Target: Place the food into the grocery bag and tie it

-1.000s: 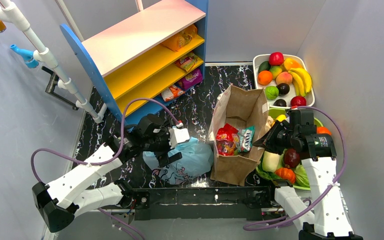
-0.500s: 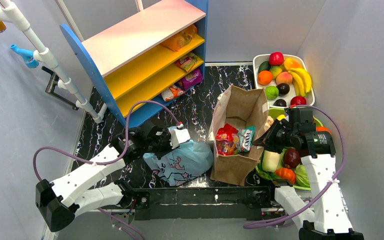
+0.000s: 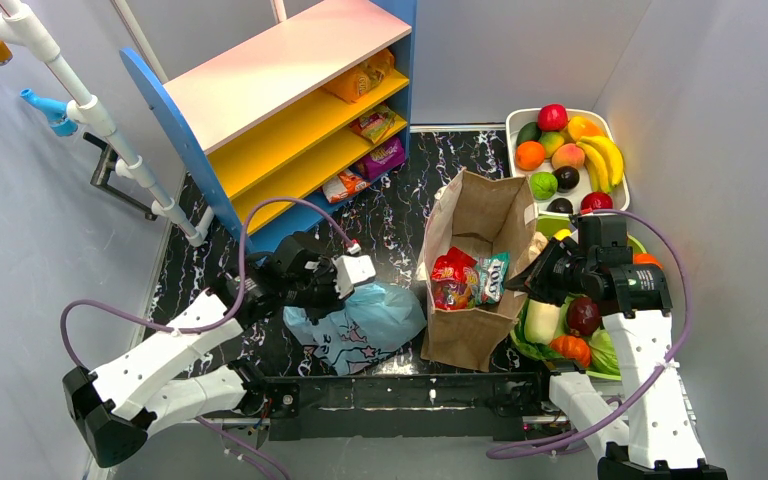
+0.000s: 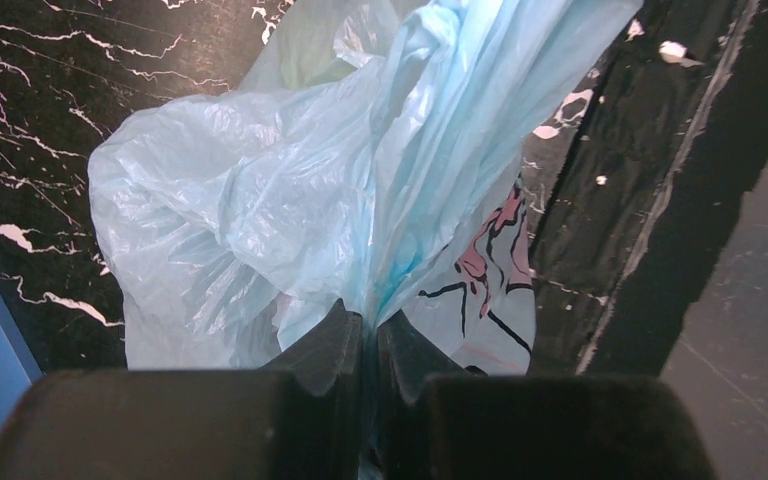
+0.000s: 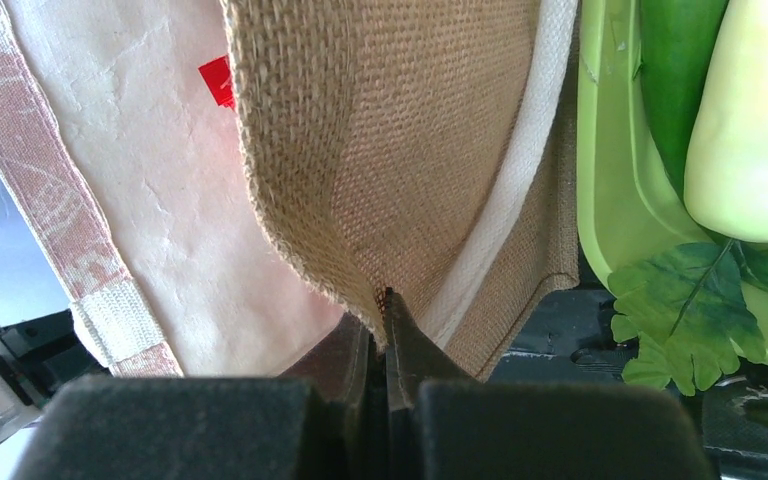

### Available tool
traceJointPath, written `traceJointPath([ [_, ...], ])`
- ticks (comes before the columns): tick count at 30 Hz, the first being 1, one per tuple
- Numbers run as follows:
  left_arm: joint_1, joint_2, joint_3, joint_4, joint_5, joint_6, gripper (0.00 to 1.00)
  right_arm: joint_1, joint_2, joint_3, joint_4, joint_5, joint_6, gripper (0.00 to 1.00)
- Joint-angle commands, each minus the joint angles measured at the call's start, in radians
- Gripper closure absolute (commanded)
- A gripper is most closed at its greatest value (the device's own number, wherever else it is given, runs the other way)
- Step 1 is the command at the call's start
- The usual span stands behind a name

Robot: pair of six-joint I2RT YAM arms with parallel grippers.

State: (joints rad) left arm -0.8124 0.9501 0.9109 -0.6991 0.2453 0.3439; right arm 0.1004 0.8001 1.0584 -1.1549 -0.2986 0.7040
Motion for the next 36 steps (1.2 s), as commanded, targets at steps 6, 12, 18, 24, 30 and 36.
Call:
traceJointPath([
  [6,0.008,-0.008,0.227,-0.194,0.087,-0.174,1.00,0.002,0.006,0.020,0.026,-0.044,0.003,0.99],
  [12,0.008,0.048,0.372,-0.267,0.087,-0.272,1.00,0.002,0.009,0.017,0.032,-0.051,0.001,0.99],
  [18,0.008,0.121,0.586,-0.335,0.010,-0.395,1.00,0.002,0.011,0.020,0.037,-0.051,0.001,0.99],
  [24,0.010,0.178,0.762,-0.355,0.015,-0.483,1.00,0.002,0.014,0.023,0.039,-0.051,-0.001,0.99],
  [30,0.009,0.274,0.987,-0.396,0.072,-0.602,1.00,0.002,0.014,0.025,0.037,-0.056,0.001,0.99],
  [36,0.009,0.345,1.207,-0.368,0.171,-0.683,1.00,0.002,0.011,0.022,0.038,-0.055,0.000,0.99],
])
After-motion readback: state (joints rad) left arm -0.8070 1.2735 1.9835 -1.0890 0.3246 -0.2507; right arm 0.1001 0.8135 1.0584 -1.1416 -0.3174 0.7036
